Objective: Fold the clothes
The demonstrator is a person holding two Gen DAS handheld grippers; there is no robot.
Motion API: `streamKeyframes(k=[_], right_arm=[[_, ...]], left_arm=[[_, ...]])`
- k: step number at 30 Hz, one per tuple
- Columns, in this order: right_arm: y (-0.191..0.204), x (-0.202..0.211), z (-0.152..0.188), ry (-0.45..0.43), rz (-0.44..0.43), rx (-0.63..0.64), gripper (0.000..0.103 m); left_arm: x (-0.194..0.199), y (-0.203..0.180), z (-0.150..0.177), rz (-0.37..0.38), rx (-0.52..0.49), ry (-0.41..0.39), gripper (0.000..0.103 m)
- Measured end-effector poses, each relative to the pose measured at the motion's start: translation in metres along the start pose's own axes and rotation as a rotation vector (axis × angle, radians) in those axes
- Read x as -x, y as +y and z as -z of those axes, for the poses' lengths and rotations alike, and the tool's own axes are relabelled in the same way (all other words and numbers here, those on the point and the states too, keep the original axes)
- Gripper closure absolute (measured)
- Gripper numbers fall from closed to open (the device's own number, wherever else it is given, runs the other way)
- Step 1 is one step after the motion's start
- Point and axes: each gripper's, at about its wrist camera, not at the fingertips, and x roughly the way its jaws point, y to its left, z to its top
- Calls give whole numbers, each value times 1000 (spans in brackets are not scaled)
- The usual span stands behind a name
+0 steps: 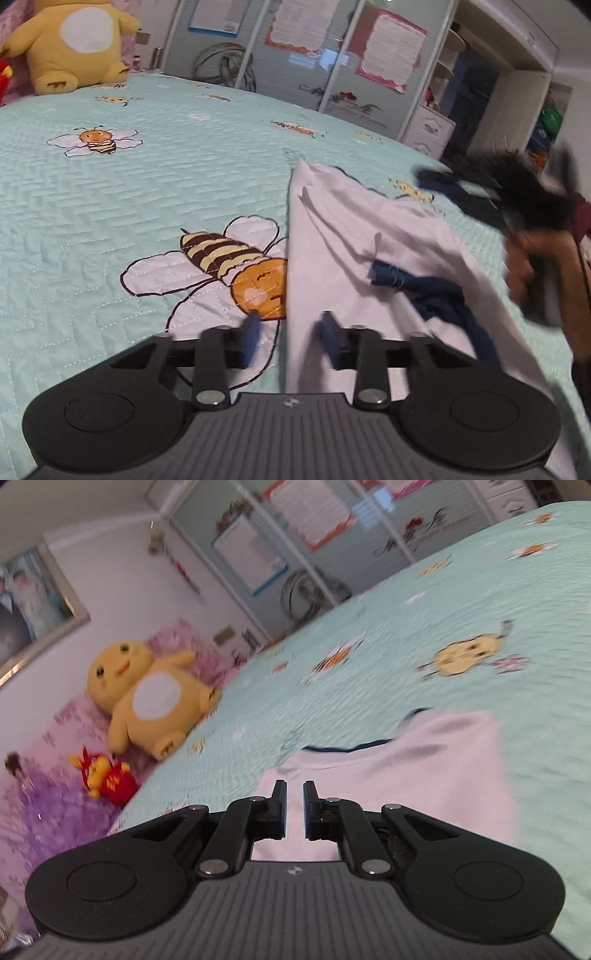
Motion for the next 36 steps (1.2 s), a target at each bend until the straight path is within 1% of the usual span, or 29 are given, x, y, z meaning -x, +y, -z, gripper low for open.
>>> streamKeyframes(k=[2, 3, 5, 8, 9, 10, 11, 13, 15, 16, 17, 18, 21, 22, 23, 26, 28, 31, 32, 33, 34, 35, 36], right_arm=[[16, -27, 0, 36, 9, 25, 93], [24, -40, 1, 48, 22, 40, 93], [34, -63, 4, 71, 51, 61, 93], [44, -92, 8, 96, 90, 70, 93], [45, -97, 10, 100, 92, 69, 93], [47, -101, 11, 104, 98, 72, 93], [48, -105, 13, 108, 106, 77, 93], [49, -112, 15, 123, 116, 86, 93], [50, -119, 18, 139, 125, 94, 93], [49, -121, 19, 145, 129, 89, 93], [49, -123, 20, 148, 131, 85, 93], [49, -124, 21, 150, 132, 83, 93], [52, -131, 22, 159, 141, 97, 94], [54, -134, 23, 163, 149, 114, 96], [55, -139, 24, 173, 168, 141, 103], [47, -145, 23, 171, 163, 124, 103], [39, -147, 23, 166, 143, 96, 103], [23, -144, 23, 155, 80, 19, 103], [17, -143, 23, 149, 56, -15, 103], [12, -143, 24, 146, 36, -41, 103], [8, -142, 24, 144, 19, -65, 103], [7, -142, 24, 142, 10, -70, 103], [7, -142, 25, 139, 8, -62, 103]], left_arm=[[-1, 4, -2, 14, -2, 7, 89], [-1, 6, -2, 24, 0, 9, 92], [-2, 9, -3, 46, 12, 12, 94], [3, 9, -6, 79, 35, 4, 94], [4, 7, -6, 81, 32, -3, 94], [3, 6, -6, 70, 32, -4, 88], [1, 4, -5, 52, 31, -4, 76], [-4, 5, -3, 53, 58, -6, 67], [-5, 1, -3, 57, 41, -14, 67], [-6, -2, -3, 76, 20, -15, 67], [-8, -4, -3, 99, 7, -11, 84], [-10, -4, -4, 103, 2, -2, 102], [-10, 7, -4, 94, 56, 1, 100], [-9, 11, -4, 92, 67, 0, 99], [-9, 11, -3, 90, 70, 0, 99], [-8, 10, -1, 87, 76, 0, 99], [-4, 12, -1, 50, 88, -11, 97], [3, 15, -2, -14, 110, -29, 97], [9, 14, -4, -53, 109, -53, 97], [17, 14, -7, -70, 105, -89, 97], [25, 13, -11, -51, 111, -127, 95], [32, 11, -17, 14, 122, -162, 95], [33, 7, -22, 95, 121, -182, 95]])
